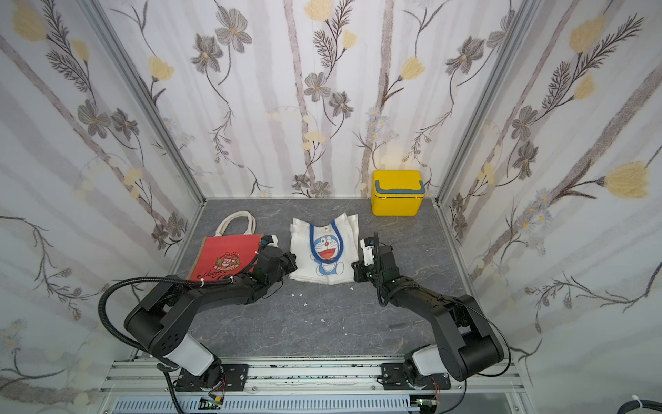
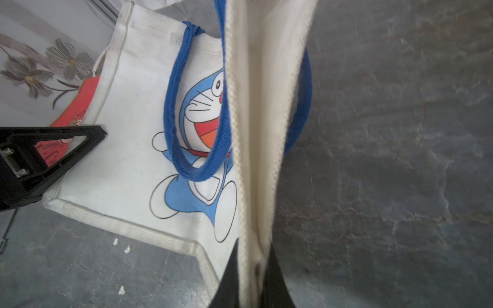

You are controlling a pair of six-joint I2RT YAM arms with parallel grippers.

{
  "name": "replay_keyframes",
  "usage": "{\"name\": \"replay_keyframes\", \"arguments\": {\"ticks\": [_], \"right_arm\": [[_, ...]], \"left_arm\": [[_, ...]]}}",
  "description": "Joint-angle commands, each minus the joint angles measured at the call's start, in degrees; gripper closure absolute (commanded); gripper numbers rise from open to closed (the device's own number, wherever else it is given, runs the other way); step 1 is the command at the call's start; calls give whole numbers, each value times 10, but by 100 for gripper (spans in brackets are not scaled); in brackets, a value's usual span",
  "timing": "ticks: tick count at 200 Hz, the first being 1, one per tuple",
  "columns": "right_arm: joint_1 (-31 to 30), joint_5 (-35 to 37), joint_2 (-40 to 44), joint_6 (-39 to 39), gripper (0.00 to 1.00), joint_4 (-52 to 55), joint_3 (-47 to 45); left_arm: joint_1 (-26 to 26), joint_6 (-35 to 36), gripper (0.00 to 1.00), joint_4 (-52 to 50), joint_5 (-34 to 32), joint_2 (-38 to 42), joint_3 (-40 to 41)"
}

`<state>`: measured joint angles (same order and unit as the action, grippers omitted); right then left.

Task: Put away the canvas bag
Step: Pick up the canvas bag from the center of the board, then place the canvas bag at the center of the board.

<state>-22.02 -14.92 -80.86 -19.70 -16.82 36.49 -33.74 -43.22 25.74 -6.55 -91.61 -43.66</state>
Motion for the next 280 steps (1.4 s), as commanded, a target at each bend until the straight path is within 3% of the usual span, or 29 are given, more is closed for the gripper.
{"name": "replay_keyframes", "arguments": {"ticks": [1,40,79,128,143,153,176,184,196,211,226,253,266,280], "right_arm": [[4,-33,4,-3,93,-2,53],[4,-32,18,-23,92,6,39],[4,-34,30,-34,94,4,-47],[2,22,117,-79,91,40,-148],[2,22,127,-87,81,41,-165],[2,23,121,-82,71,45,-165],[2,39,98,-58,56,48,-145],[2,50,93,-54,53,56,-136],[2,69,99,-51,50,64,-128],[1,98,121,-55,44,63,-134],[1,124,143,-56,35,62,-142],[1,172,184,-43,0,58,-150],[5,200,205,-54,0,45,-156],[22,166,214,-35,0,36,-153]], "left_arm": [[6,25,100,-73,10,18,-59],[8,-16,100,-99,19,13,-65],[6,-55,100,-65,44,5,41],[-10,-88,100,-65,46,46,132],[-11,-96,100,-66,43,58,145],[-12,-95,92,-79,24,63,145],[-10,-80,91,-105,-13,74,133],[-11,-78,84,-112,-16,77,127],[-11,-78,61,-120,-27,87,122],[-11,-73,44,-121,-38,105,124],[-11,-64,32,-128,-55,120,121],[-21,-32,24,-169,-122,151,93],[-30,-17,1,-163,-129,172,85],[-31,-31,0,-132,-87,192,86]]}}
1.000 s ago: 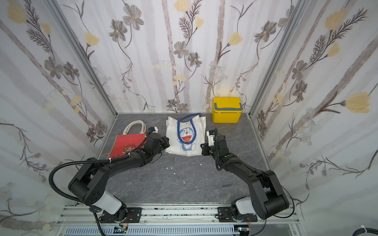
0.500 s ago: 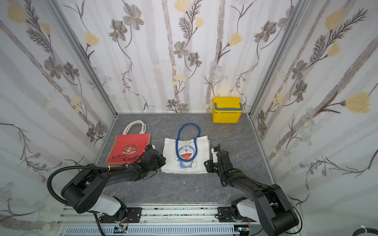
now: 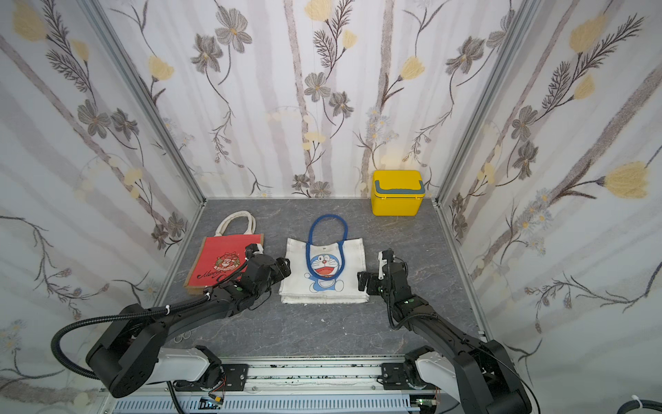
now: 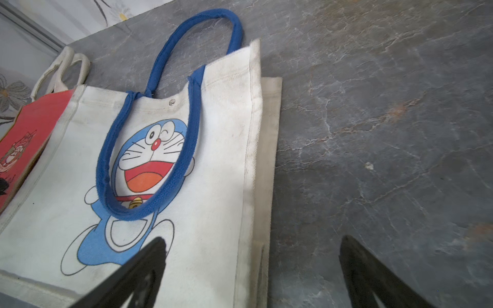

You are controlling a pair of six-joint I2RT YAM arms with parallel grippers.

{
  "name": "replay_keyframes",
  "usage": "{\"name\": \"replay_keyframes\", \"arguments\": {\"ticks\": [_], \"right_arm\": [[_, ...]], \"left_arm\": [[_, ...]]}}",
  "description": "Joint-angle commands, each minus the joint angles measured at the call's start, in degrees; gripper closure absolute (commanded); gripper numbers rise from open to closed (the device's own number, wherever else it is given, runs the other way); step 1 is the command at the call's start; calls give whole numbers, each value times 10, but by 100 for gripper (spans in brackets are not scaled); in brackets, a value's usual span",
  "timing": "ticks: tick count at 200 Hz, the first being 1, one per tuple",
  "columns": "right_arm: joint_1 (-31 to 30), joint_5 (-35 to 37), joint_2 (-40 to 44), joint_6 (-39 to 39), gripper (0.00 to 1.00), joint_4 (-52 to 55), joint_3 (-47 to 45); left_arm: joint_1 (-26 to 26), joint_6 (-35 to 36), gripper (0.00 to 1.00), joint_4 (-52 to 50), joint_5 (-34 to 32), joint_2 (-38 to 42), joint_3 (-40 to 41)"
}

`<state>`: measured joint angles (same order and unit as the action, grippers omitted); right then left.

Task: Put away the canvas bag
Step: Place the canvas bag at the center of the board, then press the canvas bag at the center of the board.

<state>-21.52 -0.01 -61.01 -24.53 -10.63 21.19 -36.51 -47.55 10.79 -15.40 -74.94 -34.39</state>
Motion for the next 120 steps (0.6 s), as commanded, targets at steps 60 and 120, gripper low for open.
{"name": "replay_keyframes", "arguments": {"ticks": [60,120], "right_arm": [[-59,6,30,35,16,-129,-18],[-138,71,-90,-22,73,-309,-88]], "left_arm": [[-56,-178,39,121,89,-8,4],[-75,-242,72,131,31,-139,19]]}}
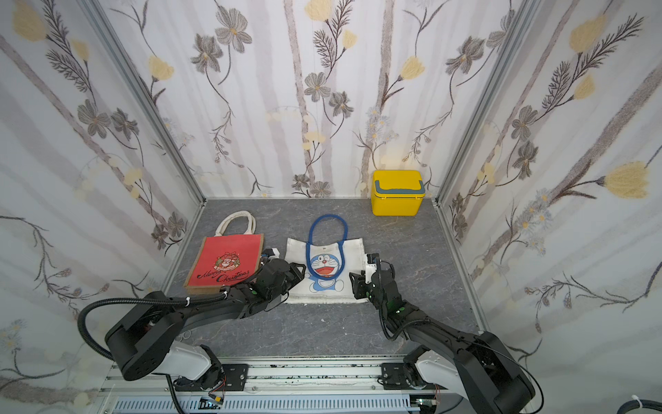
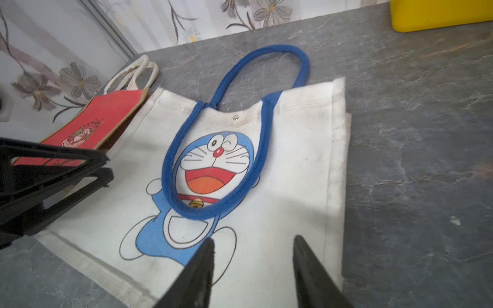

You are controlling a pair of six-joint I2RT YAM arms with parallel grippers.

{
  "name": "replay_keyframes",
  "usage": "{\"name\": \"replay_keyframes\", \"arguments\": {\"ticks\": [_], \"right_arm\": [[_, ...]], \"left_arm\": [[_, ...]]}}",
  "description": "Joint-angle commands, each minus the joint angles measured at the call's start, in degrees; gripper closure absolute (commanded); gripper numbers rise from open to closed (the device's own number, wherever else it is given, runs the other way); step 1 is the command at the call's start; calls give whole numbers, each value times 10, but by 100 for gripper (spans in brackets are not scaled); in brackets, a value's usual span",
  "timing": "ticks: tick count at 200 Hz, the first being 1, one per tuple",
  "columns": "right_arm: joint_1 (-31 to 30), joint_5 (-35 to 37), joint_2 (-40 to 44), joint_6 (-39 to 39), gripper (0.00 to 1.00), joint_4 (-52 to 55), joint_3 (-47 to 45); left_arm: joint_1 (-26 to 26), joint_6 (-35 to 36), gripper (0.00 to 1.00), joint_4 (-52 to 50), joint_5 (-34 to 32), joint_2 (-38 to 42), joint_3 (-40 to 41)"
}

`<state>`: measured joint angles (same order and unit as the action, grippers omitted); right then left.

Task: Put away the canvas bag
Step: Press the canvas bag at the center of the board.

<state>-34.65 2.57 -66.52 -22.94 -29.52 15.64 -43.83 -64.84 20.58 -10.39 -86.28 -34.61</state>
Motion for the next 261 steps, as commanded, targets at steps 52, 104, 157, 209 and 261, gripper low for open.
{"name": "replay_keyframes", "arguments": {"ticks": [52,104,157,209,261], "right_arm": [[-31,94,-133,-71,80,-198,-88],[-31,136,-181,-86,89,-266,-135],[-31,124,-185,-69,89,-259,-116],[-31,135,-106,-59,89,-189,-90],[-31,126,-74,-45,88,-166,-66]], "left_arm": [[-3,-93,85,41,-33,-84,54],[-3,-110,92,29,-55,-97,71],[-3,-113,90,33,-53,-99,67],[-5,-118,86,40,-45,-112,65],[-6,-116,86,29,-51,-110,58]]}}
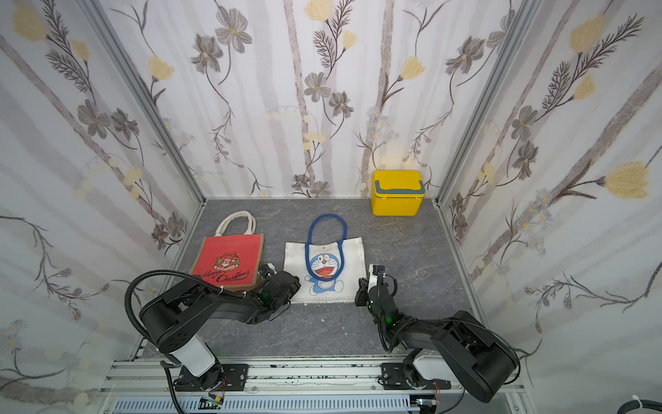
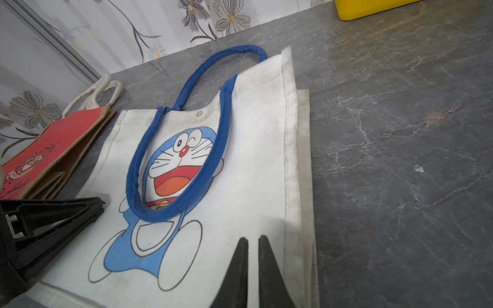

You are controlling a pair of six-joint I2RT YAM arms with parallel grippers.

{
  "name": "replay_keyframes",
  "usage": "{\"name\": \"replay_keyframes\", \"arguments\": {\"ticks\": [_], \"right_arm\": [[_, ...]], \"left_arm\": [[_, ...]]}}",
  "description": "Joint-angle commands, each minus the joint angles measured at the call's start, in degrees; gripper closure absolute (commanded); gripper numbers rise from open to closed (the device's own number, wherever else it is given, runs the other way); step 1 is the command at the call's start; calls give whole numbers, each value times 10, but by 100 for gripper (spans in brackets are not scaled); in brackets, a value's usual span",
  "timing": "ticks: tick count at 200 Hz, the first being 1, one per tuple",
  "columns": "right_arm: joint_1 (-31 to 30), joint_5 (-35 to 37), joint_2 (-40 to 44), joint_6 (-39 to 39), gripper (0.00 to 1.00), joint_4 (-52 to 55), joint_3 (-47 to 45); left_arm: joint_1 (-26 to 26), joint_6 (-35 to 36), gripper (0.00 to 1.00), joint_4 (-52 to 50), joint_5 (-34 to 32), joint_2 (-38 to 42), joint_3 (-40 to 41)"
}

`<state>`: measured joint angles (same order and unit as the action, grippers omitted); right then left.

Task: Put away the canvas bag
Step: Press the canvas bag at the center of the board.

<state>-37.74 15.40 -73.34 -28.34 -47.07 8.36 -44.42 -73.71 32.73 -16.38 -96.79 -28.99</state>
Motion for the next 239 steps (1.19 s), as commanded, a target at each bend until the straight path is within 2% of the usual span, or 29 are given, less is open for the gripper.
{"name": "replay_keyframes", "arguments": {"ticks": [1,14,57,85,103,134,170,195,239], "right_arm": [[0,-4,-7,9,89,9,6],[-1,-8,-31,-6,90,-4,-2],[-5,-33,-138,-43,93,-155,-71],[-11,-46,-177,-39,96,-169,-64],[-13,-34,-162,-43,97,-152,-62],[-13,-19,-138,-45,94,-128,-62],[-14,-24,-120,-45,92,-106,-56],[-18,-10,-89,-47,90,-81,-53],[-21,4,-18,-30,88,-3,-31]], "left_arm": [[1,-28,86,-93,9,-5,2],[0,-28,86,-93,9,-4,3],[-5,-35,83,-93,8,5,8],[-5,-37,77,-99,9,6,5],[-5,-38,75,-99,11,9,4],[-5,-33,65,-105,3,18,6],[-6,-36,63,-123,-6,29,4],[-19,-23,58,-172,-58,45,-14],[-22,-12,56,-177,-63,34,-30]]}}
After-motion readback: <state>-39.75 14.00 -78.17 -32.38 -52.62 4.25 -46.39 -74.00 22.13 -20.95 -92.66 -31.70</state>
